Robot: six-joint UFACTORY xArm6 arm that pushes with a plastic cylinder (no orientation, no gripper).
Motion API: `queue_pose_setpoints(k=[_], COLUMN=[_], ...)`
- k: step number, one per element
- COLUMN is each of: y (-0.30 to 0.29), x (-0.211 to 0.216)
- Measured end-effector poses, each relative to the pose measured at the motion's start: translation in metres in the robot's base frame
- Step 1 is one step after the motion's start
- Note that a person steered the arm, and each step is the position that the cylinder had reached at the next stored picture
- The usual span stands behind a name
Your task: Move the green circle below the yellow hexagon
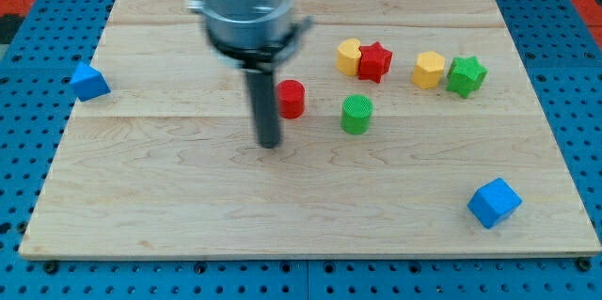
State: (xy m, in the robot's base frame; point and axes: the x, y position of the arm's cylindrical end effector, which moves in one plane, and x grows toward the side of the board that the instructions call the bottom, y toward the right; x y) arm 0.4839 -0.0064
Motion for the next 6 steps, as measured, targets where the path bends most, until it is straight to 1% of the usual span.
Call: queue_pose_setpoints(k=[1, 2, 3, 4, 5, 6], y=[0.089, 0.142, 0.168, 0.167, 0.086, 0.037], x=[0.0, -0.024, -0.053, 0.004, 0.009, -0.01])
